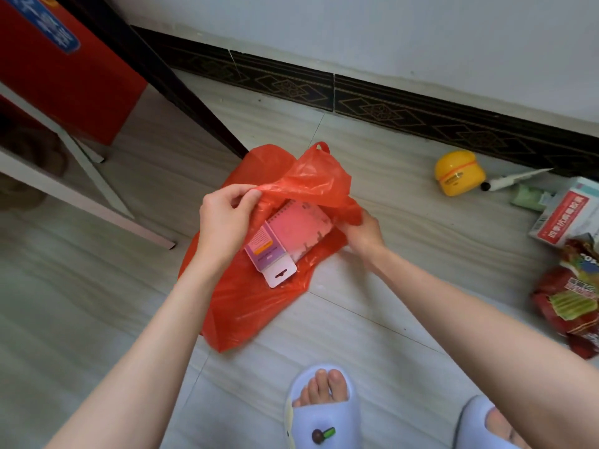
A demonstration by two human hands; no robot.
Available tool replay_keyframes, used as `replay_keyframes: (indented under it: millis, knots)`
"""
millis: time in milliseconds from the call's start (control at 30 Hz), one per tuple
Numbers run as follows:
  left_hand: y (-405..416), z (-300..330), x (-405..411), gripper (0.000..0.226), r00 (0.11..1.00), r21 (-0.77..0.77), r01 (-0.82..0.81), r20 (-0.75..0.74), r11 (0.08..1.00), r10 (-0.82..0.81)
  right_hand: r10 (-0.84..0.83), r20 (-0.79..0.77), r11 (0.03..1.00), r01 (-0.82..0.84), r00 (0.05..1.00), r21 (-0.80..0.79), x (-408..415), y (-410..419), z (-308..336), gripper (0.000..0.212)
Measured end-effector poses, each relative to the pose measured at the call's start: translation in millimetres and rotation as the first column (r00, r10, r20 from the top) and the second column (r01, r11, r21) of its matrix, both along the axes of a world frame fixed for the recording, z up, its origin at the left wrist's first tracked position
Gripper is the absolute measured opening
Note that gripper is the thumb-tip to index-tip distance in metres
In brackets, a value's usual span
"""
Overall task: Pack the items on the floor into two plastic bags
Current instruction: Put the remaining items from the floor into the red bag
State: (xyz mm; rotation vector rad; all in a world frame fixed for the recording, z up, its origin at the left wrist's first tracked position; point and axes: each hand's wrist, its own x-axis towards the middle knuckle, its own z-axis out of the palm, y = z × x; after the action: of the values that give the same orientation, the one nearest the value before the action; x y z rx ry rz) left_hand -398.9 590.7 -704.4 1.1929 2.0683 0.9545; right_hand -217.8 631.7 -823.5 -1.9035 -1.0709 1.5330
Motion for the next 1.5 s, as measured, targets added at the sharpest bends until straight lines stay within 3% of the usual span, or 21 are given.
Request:
replay_keyframes:
  millis: [33,233,333,467,567,700,767,800,867,900,1033,1100,1133,1233,1300,1367,1433,1500]
  knots:
    - [2.1,3.5,-2.2,0.011,0.999,-0.028,-0.002,0.042,1.0,0.003,0.014,-0.035,1.0,-0.013,0.999,0.018,2.2,6.3,1.9,0.008]
    - [11.2,20.7,-9.5,0.01,0.982,-0.182,0.056,0.19,0.982,-0.021,0.043,-0.442,0.99,-0.096,0.896,-0.099,62.6,8.3,33.2,0.019]
    - [14.6,24.9,-0.9,0.012,0.964,-0.284,0.144,0.259,0.948,-0.069,0.076,-0.497,0.98,-0.156,0.864,-0.122,109.3,4.4,50.3,0.019]
    - [29.0,33.8,22.9,0.011,0.905,-0.337,0.184,0.425,0.923,-0.025,0.087,-0.448,0.966,-0.186,0.89,-0.182,160.8,6.2,70.9,0.011]
    - [44.6,29.6,36.6,0.015,0.887,-0.394,0.194,0.462,0.898,0.012,0.032,-0.396,0.981,-0.105,0.918,-0.165,186.1,16.2,80.4,0.021]
    - [65.1,9.6,60.3,0.02,0.835,-0.463,0.188,0.539,0.866,0.107,-0.033,-0.072,0.997,0.028,0.997,-0.068,210.7,34.9,75.1,0.044]
    - [73.4,-2.1,71.5,0.019,0.862,-0.44,0.125,0.492,0.889,0.122,-0.108,0.088,0.993,0.104,0.99,0.048,214.6,41.7,68.2,0.042]
    - [75.8,-7.0,76.4,0.02,0.914,-0.401,0.097,0.398,0.911,0.078,-0.132,0.124,0.985,0.116,0.984,0.124,214.5,43.0,64.5,0.04]
    - [77.7,-13.6,84.6,0.025,0.991,-0.328,0.115,0.099,0.938,-0.087,-0.156,0.165,0.962,0.111,0.974,0.249,213.3,39.2,60.4,0.033]
    - [77.4,-14.7,88.6,0.023,0.982,-0.301,0.154,-0.055,0.941,-0.179,-0.167,0.184,0.954,0.111,0.969,0.279,213.3,34.6,59.1,0.034]
    - [73.0,-7.1,110.9,0.031,0.794,-0.107,0.377,-0.473,0.92,-0.381,-0.218,0.292,0.95,0.134,0.931,0.283,222.3,0.3,40.8,0.056]
    - [70.8,-0.3,133.2,0.039,0.626,0.0,0.575,-0.643,0.818,-0.441,-0.26,0.338,0.954,0.187,0.905,0.232,223.4,-25.7,34.7,0.065]
    - [70.1,3.1,146.4,0.044,0.502,-0.004,0.685,-0.723,0.729,-0.475,-0.266,0.347,0.955,0.198,0.9,0.22,220.5,-40.0,33.3,0.065]
    - [72.3,-1.0,181.0,0.068,0.125,-0.214,0.866,-0.783,0.452,-0.609,-0.128,0.326,0.951,0.023,0.937,0.309,201.6,-82.2,42.3,0.053]
    - [73.3,-13.2,195.3,0.082,-0.017,-0.36,0.858,-0.732,0.366,-0.681,0.088,0.234,0.899,-0.179,0.968,0.399,187.8,-105.7,56.9,0.061]
    - [73.9,-24.2,203.7,0.077,-0.041,-0.402,0.843,-0.71,0.357,-0.703,0.315,0.28,0.788,-0.414,0.907,0.455,181.4,-123.8,58.2,0.069]
    - [77.1,-30.9,207.9,0.065,-0.017,-0.365,0.853,-0.734,0.373,-0.678,0.464,0.333,0.702,-0.57,0.821,0.427,178.9,-137.0,55.3,0.071]
    - [78.7,-30.7,210.1,0.07,0.03,-0.363,0.84,-0.711,0.403,-0.703,0.598,0.36,0.611,-0.698,0.717,0.374,177.8,-148.4,54.3,0.076]
